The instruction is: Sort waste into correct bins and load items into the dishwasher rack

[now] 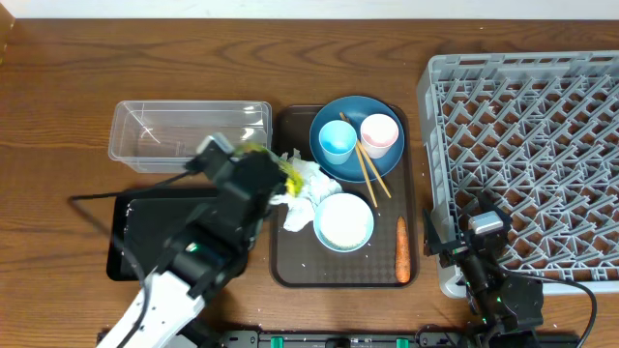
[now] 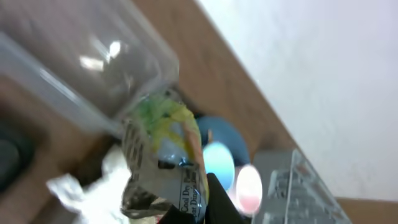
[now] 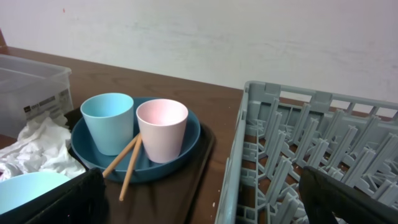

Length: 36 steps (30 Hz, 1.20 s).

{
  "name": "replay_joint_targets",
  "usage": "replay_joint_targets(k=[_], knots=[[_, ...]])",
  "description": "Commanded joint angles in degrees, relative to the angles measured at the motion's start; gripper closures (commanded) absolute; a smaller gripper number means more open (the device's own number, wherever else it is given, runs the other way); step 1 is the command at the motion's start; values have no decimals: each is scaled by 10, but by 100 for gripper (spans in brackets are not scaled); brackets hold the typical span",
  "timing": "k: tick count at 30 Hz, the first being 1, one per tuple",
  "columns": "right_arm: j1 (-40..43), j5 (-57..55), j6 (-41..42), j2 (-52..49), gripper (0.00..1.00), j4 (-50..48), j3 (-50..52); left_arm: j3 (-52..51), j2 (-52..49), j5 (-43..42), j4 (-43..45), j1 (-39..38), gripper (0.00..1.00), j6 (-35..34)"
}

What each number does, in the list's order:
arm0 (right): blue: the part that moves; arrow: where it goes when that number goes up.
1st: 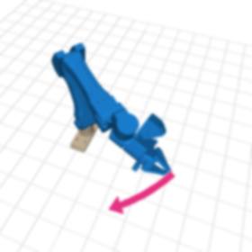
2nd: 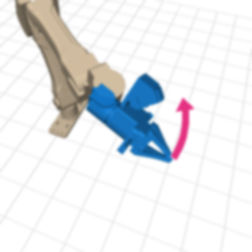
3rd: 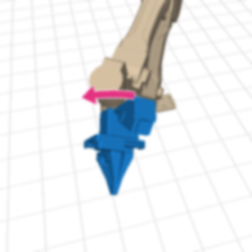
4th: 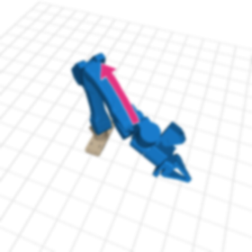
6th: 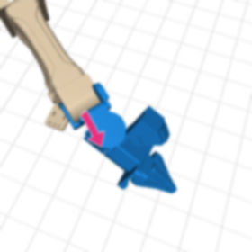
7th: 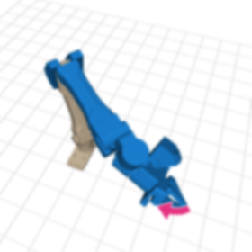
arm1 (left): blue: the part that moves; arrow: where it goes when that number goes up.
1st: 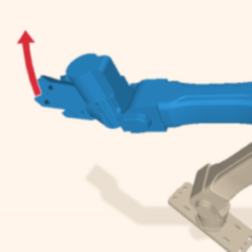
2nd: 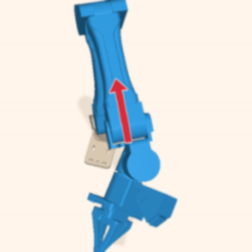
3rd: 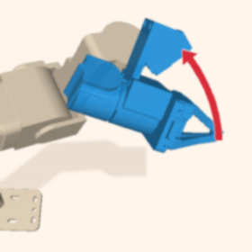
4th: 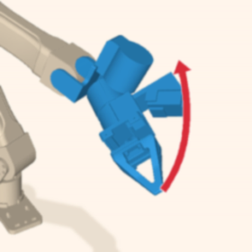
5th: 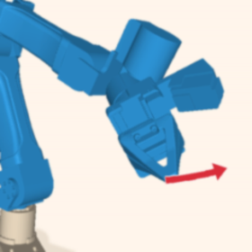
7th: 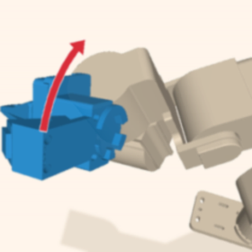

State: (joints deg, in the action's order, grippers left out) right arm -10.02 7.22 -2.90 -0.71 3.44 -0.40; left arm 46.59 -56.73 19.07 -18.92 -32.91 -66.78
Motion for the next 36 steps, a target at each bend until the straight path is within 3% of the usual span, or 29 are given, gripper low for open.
replay_joint_targets(k=[1, 10, 16, 18, 20, 24, 28, 32, 34, 36], knots=[[3, 1, 7, 2, 1, 2, 1, 2, 8, 52, -3, 35, 94, 97], [3, 1, 7, 2, 1, 2, 1, 2, -102, 73, 50, 180, 94, 117], [3, 1, 7, 2, 1, 2, 1, 2, -201, 67, 116, 236, 93, 117], [3, 1, 7, 2, 1, 2, 1, 2, -219, 50, 127, 244, 84, 117], [3, 1, 7, 2, 1, 2, 1, 2, -226, 29, 131, 248, 57, 118], [3, 1, 7, 2, 1, 2, 1, 2, -219, 15, 143, 248, 30, 183], [3, 1, 7, 2, 1, 2, 1, 9, -187, -7, 155, 248, 21, 299], [3, 1, 7, 2, 1, 2, 1, 34, -140, -13, 128, 247, 15, 371], [3, 1, 7, 2, 1, 2, 1, 48, -121, -22, 110, 248, 16, 397], [3, 1, 7, 2, 1, 2, 1, 54, -116, -28, 102, 249, 31, 407]])
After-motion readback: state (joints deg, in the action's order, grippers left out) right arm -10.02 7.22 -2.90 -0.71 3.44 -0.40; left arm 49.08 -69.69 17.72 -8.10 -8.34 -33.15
